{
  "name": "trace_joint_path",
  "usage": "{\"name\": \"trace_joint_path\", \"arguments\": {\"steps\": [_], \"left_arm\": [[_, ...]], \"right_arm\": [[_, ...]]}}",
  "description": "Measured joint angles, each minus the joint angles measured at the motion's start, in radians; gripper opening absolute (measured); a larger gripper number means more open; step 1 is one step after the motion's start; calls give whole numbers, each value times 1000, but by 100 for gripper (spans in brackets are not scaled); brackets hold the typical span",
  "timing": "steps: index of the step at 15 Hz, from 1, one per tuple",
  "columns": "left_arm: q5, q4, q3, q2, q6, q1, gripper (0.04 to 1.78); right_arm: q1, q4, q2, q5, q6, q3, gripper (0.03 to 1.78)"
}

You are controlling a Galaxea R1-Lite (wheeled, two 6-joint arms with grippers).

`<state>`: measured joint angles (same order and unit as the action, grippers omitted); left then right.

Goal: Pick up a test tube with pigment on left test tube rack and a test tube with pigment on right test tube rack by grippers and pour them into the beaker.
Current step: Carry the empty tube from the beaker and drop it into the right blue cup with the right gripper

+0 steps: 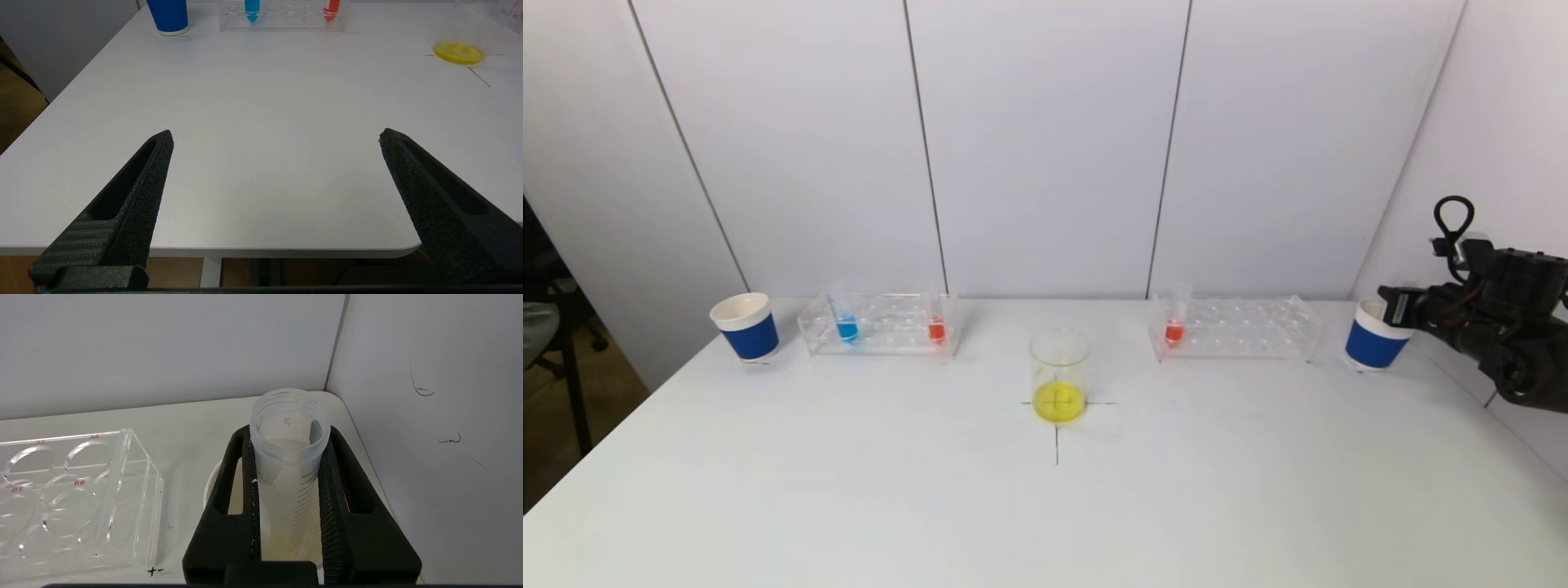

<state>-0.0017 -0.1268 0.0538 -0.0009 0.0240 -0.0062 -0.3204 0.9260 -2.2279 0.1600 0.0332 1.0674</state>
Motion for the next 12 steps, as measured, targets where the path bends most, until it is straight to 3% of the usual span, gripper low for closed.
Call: {"name": "trace_joint_path", "arguments": {"steps": [7, 10, 12], "left_arm": [[0, 0, 0, 0, 0, 0, 176], [0, 0, 0, 0, 0, 0, 176], [0, 0, 0, 0, 0, 0, 176]], "right_arm": [[0, 9, -2, -2, 0, -6, 53], [0, 11, -4, -2, 0, -6, 80], [0, 10, -5, -2, 0, -6, 112]]}}
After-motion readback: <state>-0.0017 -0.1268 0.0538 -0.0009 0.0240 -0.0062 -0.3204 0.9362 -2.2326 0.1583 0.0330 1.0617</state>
